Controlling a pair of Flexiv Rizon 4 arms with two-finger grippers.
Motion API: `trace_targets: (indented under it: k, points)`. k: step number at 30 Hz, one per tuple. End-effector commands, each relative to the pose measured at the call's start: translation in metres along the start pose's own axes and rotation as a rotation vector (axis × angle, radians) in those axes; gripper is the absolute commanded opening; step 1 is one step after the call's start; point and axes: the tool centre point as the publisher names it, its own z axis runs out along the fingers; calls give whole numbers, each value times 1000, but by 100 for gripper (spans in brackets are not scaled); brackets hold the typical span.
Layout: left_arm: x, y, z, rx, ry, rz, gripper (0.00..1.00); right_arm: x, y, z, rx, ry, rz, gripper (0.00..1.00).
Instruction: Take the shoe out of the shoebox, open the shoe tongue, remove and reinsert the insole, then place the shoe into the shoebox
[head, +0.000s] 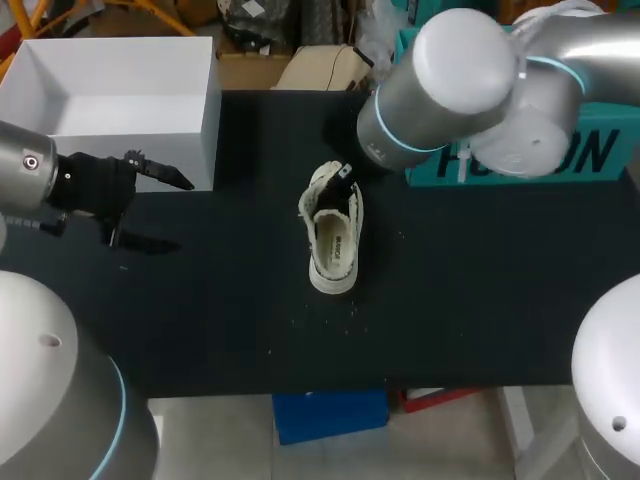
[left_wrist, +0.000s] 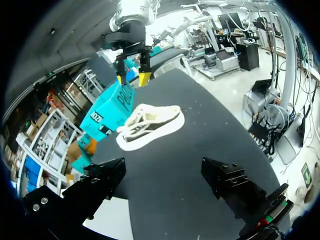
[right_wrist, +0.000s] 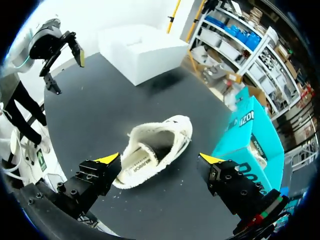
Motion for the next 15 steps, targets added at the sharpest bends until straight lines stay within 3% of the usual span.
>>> trace_targets:
  k: [1,2,15]
  points:
    - [1,0,2,-3,-3,2,100,11,12,20,46,-295,475,100]
    - [1,0,2,-3,-3,2,100,10,16,15,-9,-303,551,100]
    - [1,0,2,-3,-3,2,100,10,16,15,-9,-303,551,100]
